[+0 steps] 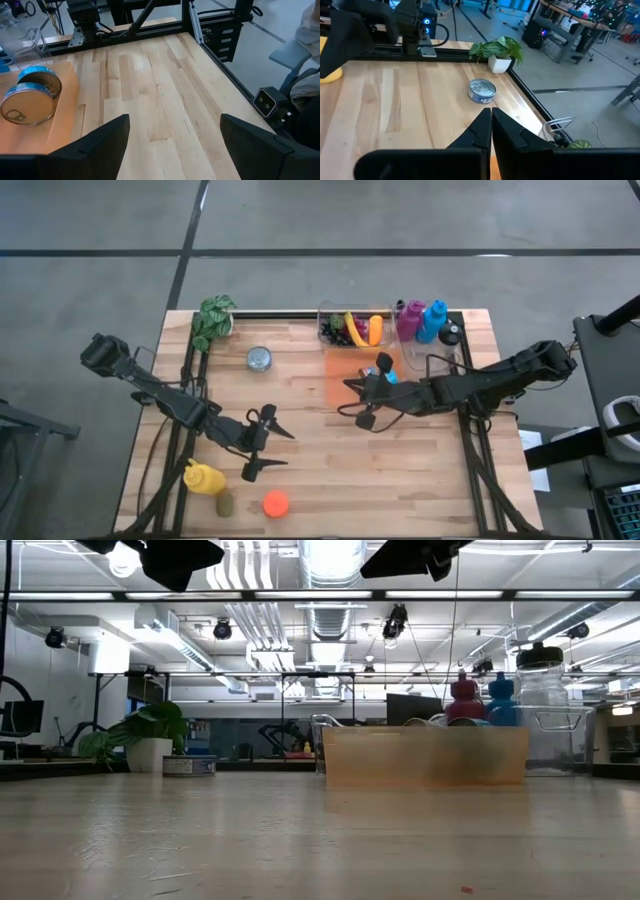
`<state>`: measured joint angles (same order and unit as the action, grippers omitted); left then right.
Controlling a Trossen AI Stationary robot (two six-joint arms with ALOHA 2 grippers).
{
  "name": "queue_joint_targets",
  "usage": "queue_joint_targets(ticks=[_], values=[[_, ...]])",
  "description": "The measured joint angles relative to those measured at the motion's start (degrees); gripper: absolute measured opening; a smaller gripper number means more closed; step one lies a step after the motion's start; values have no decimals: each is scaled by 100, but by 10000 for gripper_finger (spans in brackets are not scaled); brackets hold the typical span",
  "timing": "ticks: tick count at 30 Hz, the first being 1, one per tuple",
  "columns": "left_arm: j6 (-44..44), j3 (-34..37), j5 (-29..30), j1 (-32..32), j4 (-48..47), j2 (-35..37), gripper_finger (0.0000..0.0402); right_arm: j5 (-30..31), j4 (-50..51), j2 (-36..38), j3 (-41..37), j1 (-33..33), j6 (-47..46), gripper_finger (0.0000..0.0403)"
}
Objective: Pick & Place Food Item
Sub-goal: Put the blue tuna can into the orange bin
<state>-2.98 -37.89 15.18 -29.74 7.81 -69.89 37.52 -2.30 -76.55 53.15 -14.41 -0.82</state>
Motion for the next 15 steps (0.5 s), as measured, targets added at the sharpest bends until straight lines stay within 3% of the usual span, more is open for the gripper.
queue_joint_targets(ticks=[7,15], values=[[-180,-268,-3,154,-838,22,275,-2,3,-2,0,0,0,8],[-588,-385,-45,521,-1390,44,186,-6,4,0,0,0,45,8]])
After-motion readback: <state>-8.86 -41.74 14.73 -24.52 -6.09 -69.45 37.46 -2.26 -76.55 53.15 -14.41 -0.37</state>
